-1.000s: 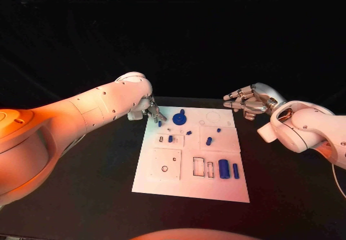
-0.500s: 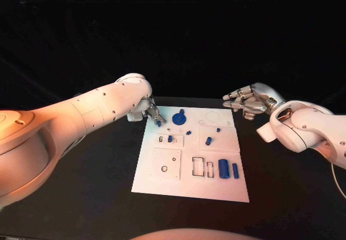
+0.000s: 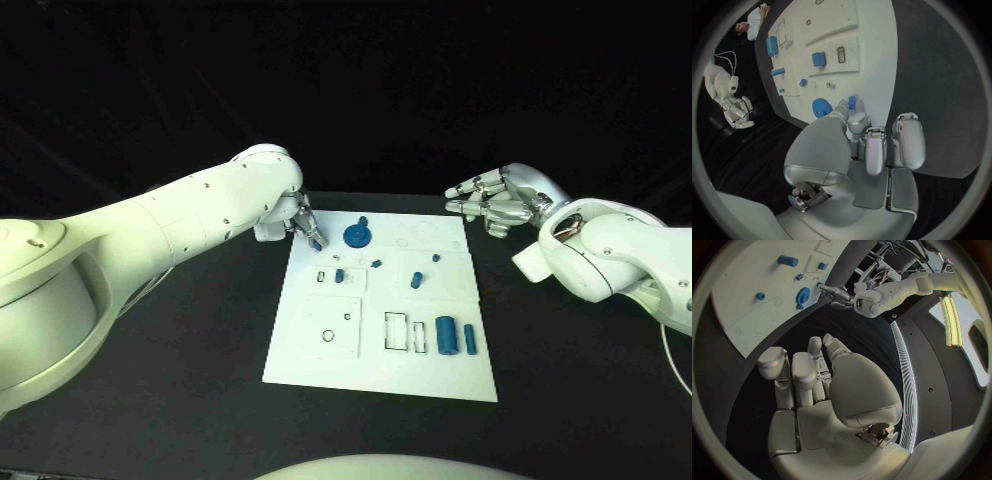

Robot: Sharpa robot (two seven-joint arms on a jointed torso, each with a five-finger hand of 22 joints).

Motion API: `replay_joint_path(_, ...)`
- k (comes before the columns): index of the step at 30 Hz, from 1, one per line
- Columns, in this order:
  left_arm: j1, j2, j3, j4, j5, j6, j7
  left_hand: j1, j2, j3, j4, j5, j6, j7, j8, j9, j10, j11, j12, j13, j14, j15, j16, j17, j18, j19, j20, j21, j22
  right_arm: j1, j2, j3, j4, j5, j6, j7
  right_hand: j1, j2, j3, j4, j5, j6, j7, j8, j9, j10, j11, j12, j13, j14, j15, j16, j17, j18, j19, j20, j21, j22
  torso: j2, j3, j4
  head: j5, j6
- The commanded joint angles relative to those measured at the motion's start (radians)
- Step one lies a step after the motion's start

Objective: Assemble the parts on the task board

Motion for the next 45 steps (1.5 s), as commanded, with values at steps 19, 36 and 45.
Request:
replay_joint_path(19, -0.003, -0.116, -0.008, 0.189, 0.099, -0.18, 0.081, -0.122, -0.131, 0.49, -0.101, 0.021, -0.023, -0.005, 0.081, 0.102, 0.024, -0.003, 0.003, -0.002, 0.104, -0.001, 0.002, 0.263, 0.002, 0.028, -0.003, 0.012, 0.121, 0.0, -0.005, 0.0, 0.001, -0.008, 0.02, -0.005, -0.007, -0.006, 0.006, -0.001, 0.007, 0.0, 0.005, 0.005, 0.0, -0.006, -0.001, -0.003, -0.001, -0.004, -0.001, -0.005, 0.002, 0.008, -0.003, 0.001, -0.004, -0.002, -0.004, 0.0016, 0.0061, 0.004, -0.005)
replay_joint_path(36, -0.064, -0.28, -0.017, 0.452, 0.035, -0.268, 0.105, -0.151, -0.166, 0.545, -0.125, 0.037, -0.014, -0.01, 0.095, 0.115, 0.04, -0.007, 0.018, 0.011, 0.104, -0.004, 0.002, 0.263, -0.001, 0.034, -0.006, 0.024, 0.133, -0.001, -0.009, -0.001, 0.0, -0.008, 0.026, -0.009, -0.009, -0.007, 0.006, 0.0, 0.007, 0.001, 0.006, 0.005, 0.0, -0.005, -0.001, -0.002, -0.002, -0.004, -0.001, -0.006, 0.001, 0.009, -0.003, 0.001, -0.005, -0.002, -0.009, -0.0009, 0.0169, 0.004, -0.016)
replay_joint_path(45, -0.086, -0.293, -0.017, 0.472, -0.022, -0.256, 0.115, -0.153, -0.171, 0.549, -0.128, 0.037, -0.013, -0.01, 0.095, 0.115, 0.042, -0.008, 0.019, 0.012, 0.104, -0.005, 0.002, 0.263, -0.002, 0.035, -0.007, 0.025, 0.134, -0.002, -0.01, -0.002, -0.002, -0.008, 0.027, -0.009, -0.009, -0.007, 0.006, 0.001, 0.007, 0.001, 0.006, 0.005, 0.0, -0.005, -0.001, -0.002, -0.002, -0.004, -0.001, -0.006, 0.001, 0.008, -0.003, 0.001, -0.005, -0.002, -0.007, -0.0002, 0.0147, 0.004, -0.019)
